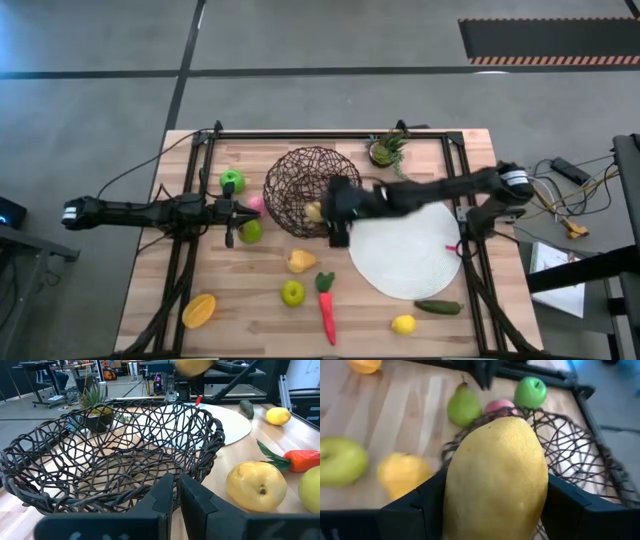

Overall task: Build produce basket
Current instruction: Put the top lemon into the wire basket, then put the cucumber into the wire basket

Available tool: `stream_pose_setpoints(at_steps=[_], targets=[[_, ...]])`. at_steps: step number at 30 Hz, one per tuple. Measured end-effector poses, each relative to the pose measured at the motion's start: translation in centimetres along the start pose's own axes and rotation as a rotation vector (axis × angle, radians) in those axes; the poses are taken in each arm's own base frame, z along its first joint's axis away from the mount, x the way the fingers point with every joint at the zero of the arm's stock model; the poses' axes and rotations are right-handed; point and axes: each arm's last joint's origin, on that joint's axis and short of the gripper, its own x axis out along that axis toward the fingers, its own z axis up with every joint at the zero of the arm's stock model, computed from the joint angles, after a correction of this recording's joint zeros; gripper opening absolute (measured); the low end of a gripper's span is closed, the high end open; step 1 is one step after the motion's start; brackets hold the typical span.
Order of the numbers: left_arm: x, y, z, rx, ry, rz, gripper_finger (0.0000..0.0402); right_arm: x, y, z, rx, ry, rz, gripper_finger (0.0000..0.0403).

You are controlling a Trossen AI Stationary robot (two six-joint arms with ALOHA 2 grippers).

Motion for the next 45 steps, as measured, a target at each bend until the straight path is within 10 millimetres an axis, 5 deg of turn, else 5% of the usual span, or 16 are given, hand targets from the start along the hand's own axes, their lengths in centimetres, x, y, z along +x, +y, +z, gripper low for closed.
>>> stream_pose_setpoints(at_steps=[9, 21, 28, 37, 45], targets=[[0.0, 0.0, 0.0, 0.0, -0.001, 0.0, 0.0013, 7.7, -6.9, -3.8, 0.126, 0.106, 0.004, 0.0233], [0.0, 0.0, 0.0, 0.0, 0.001, 0.0, 0.0013, 12.9, -8.2, -5.6, 0.105, 0.188, -0.006, 0.0266], [0.0, 0.0, 0.0, 0.0, 0.0, 0.0, 0.0013, 12.8, -8.9, -5.6, 0.109, 0.187, -0.017, 0.0271], [0.0, 0.0, 0.0, 0.0, 0.001, 0.0, 0.0013, 12.7, -9.5, -5.8, 0.105, 0.209, -0.095, 0.0334], [0.0, 0.0, 0.0, 0.0, 0.0, 0.0, 0.0013, 8.8, -9.6, -3.1, 0.086, 0.189, -0.19, 0.0327]])
